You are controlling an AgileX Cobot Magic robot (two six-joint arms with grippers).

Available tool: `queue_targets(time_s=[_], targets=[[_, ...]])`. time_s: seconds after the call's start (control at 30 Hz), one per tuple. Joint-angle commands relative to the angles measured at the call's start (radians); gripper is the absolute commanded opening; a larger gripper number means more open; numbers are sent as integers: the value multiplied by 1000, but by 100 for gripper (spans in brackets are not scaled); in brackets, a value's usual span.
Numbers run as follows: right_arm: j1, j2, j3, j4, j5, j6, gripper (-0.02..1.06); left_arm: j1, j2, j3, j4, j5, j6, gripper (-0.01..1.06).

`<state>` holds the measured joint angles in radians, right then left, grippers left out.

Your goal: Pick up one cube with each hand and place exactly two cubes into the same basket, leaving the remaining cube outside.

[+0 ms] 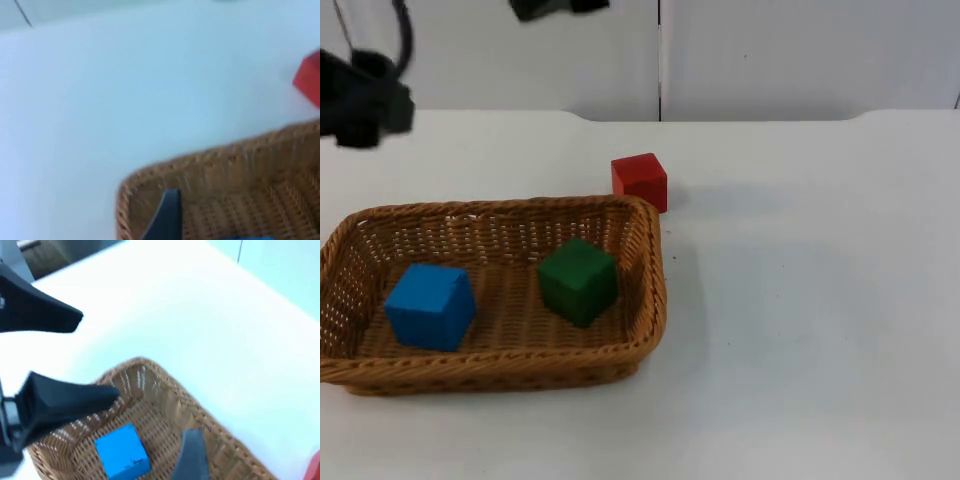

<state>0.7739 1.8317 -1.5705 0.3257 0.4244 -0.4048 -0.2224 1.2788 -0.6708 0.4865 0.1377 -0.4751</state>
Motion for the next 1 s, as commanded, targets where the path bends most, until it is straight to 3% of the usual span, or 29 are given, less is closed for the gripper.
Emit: queue_targets(time_s=[0.0, 0.47, 0.97], targets=[[6, -49, -4, -11, 31, -7, 61, 3, -81, -2, -15, 41, 0, 79], [6, -114, -4, -9, 93, -7, 61, 3, -374, -2, -29, 214, 0, 79], [6, -174, -3, -37, 215, -2, 61, 3, -487, -2, -102, 239, 0, 79]])
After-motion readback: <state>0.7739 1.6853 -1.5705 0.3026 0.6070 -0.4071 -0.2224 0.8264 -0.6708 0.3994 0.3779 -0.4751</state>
